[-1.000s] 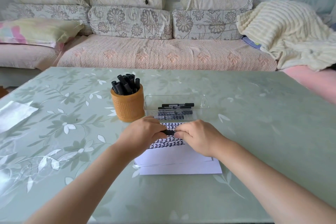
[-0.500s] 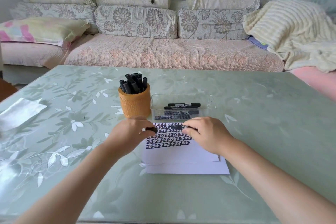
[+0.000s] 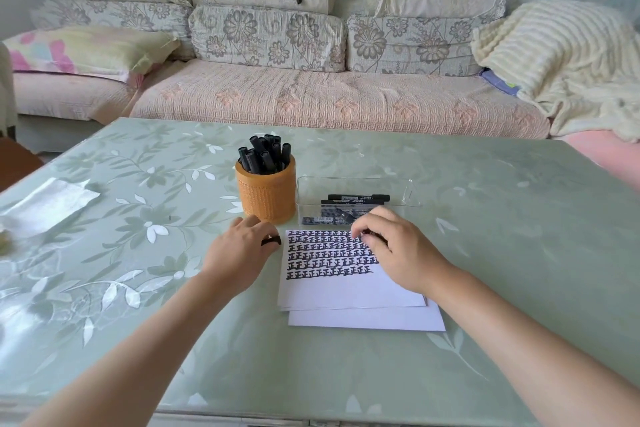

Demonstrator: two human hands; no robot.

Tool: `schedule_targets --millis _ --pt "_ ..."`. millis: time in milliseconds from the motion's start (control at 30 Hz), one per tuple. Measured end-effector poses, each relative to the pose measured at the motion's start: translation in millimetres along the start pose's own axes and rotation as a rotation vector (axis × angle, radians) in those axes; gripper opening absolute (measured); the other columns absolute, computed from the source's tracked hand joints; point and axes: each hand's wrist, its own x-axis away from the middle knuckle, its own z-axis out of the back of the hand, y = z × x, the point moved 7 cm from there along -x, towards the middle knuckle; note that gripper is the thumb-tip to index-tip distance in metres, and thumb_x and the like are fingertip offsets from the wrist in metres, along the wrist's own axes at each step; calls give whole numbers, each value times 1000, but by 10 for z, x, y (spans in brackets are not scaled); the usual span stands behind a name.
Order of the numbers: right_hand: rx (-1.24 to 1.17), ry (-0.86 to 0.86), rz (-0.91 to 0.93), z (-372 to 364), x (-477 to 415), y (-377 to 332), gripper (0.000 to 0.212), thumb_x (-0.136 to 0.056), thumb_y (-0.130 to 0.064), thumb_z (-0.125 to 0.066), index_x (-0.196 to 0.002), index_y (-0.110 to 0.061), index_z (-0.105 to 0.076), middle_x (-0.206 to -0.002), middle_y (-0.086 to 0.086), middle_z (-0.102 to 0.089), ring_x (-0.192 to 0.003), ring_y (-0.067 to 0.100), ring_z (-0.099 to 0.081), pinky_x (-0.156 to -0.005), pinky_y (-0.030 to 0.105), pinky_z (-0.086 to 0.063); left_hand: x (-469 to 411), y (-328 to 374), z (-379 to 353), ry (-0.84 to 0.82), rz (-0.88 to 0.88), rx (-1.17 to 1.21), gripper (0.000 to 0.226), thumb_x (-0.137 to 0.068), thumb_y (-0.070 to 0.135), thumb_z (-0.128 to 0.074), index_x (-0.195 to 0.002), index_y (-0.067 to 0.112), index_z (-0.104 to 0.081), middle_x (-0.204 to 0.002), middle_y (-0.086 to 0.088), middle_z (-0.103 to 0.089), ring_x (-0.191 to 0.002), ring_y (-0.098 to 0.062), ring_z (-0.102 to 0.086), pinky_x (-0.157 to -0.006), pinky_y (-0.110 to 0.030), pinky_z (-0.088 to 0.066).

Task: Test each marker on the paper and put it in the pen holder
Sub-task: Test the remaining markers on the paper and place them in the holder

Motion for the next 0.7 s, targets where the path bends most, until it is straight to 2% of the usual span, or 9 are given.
schedule_targets --millis 67,133,233,300,367,433,500,600,700 --pt "-47 27 -1 37 12 8 29 -92 -1 -54 -96 -24 -73 -95 -12 -57 -78 8 -56 -71 16 -38 -16 -1 4 -5 32 -19 23 -96 41 -49 -111 29 -62 -110 6 -56 -106 -20 -50 -74 -35 -48" --pt "-84 40 -27 73 30 38 36 -93 3 -51 -106 -21 -74 -96 -11 -57 -74 4 -55 -68 10 -35 -22 30 63 40 52 -63 27 -98 38 -44 -114 27 -62 -113 5 -56 -106 -21 -51 -75 -35 -48" --pt "-127 24 -80 114 42 116 62 -84 17 -37 -119 -22 -69 -100 -5 -55 -81 6 -55 -73 10 -37 23 264 176 170 -85 -33 29 -93 34 -41 -104 20 -64 -98 3 -59 -93 -23 -55 -68 -34 -48" --pt "-165 -4 -94 108 63 165 67 -80 19 -44 -121 -28 -66 -97 -3 -53 -75 12 -55 -71 13 -39 83 479 177 173 -197 45 31 -90 36 -40 -101 21 -65 -92 5 -58 -87 -19 -55 -65 -31 -48" --pt "-200 -8 -98 109 97 192 54 -81 8 -64 -113 -36 -67 -94 -5 -55 -71 14 -54 -68 21 -45 163 723 125 129 -308 108 26 -89 34 -45 -102 24 -65 -92 8 -57 -87 -15 -55 -66 -27 -45" --pt "-297 23 -147 146 121 220 28 -84 -9 -72 -98 -34 -70 -88 -6 -63 -72 24 -57 -70 37 -49 261 954 57 78 -410 170 20 -89 30 -50 -103 27 -64 -94 10 -57 -89 -12 -55 -66 -24 -43" --pt "-451 79 -212 193 146 263 13 -92 -13 -65 -92 -25 -71 -73 -4 -65 -63 20 -58 -61 35 -46 359 1142 -38 25 -499 208 18 -90 27 -52 -104 28 -64 -96 10 -57 -91 -13 -55 -68 -28 -46" --pt "-667 106 -320 172 203 360 18 -88 -13 -59 -104 -17 -68 -71 10 -62 -56 25 -60 -53 31 -47 467 1313 -194 -22 -579 198 21 -92 31 -50 -108 28 -64 -98 8 -56 -89 -17 -54 -67 -35 -49" --pt "-619 145 -393 151 253 461 15 -82 -3 -66 -95 -12 -65 -68 5 -64 -54 22 -60 -46 29 -44 521 1399 -264 -15 -599 145 24 -91 34 -50 -110 30 -63 -97 7 -55 -86 -18 -53 -64 -33 -48"
